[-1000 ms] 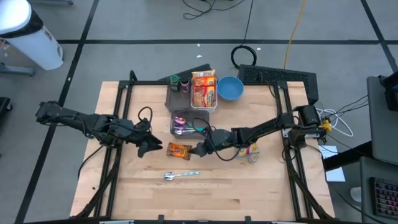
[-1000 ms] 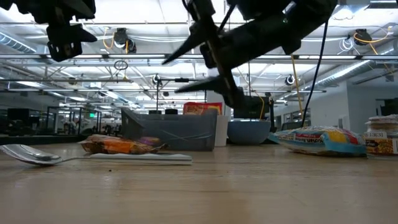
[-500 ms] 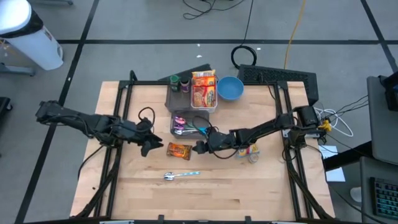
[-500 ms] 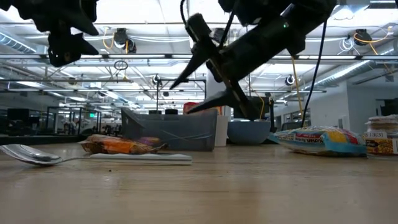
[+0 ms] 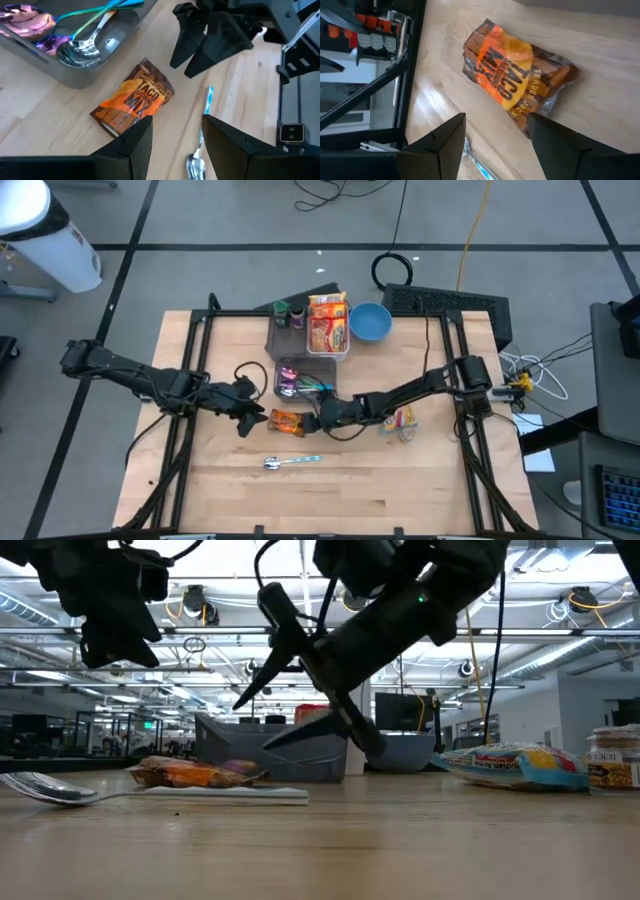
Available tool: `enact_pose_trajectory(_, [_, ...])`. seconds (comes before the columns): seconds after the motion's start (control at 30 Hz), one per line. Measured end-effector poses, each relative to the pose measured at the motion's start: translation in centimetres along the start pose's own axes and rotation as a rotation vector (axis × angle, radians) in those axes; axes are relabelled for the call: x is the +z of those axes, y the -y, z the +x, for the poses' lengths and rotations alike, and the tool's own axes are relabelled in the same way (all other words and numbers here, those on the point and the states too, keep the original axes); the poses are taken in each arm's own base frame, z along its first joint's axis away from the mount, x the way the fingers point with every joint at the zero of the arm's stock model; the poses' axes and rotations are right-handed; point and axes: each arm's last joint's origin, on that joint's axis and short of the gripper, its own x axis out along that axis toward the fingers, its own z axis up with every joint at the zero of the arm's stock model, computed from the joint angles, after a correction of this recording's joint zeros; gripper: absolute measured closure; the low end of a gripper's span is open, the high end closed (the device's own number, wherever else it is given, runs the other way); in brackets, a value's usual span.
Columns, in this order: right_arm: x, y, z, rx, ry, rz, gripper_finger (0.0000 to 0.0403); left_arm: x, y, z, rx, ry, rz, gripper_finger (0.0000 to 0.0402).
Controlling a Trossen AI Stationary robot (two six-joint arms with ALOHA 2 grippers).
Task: Pick & Place Food Item
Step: Put the orange seasoning pack into the top black bin
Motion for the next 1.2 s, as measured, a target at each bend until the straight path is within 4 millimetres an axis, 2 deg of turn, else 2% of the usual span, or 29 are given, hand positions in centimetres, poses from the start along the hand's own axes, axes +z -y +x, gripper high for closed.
enact_pose_trajectory(0.17, [0.1,-0.4,1.1,0.005,-0.019,-0.024,0.0196,-0.1,0.0,0.5,0.017,-0.016,-0.03,0.0222])
enact_pose_trajectory(0.53, [-0.5,0.0,1.0,-0.039,-0.085,-0.038,0.0196,0.1,0.1,0.5,-0.002,0.002,-0.076,0.0222])
enact_pose_trajectory(0.97, [-0.5,0.7,1.0,-0.128,0.026,-0.049,0.0196,0.1,0.1,0.5,-0.003,0.002,-0.045,0.0222])
enact_pose_trajectory(1.2, [-0.7,1.8,2.2,-0.136,0.027,0.001,0.0196,0.0,0.1,0.5,0.0,0.0,-0.027,0.0222])
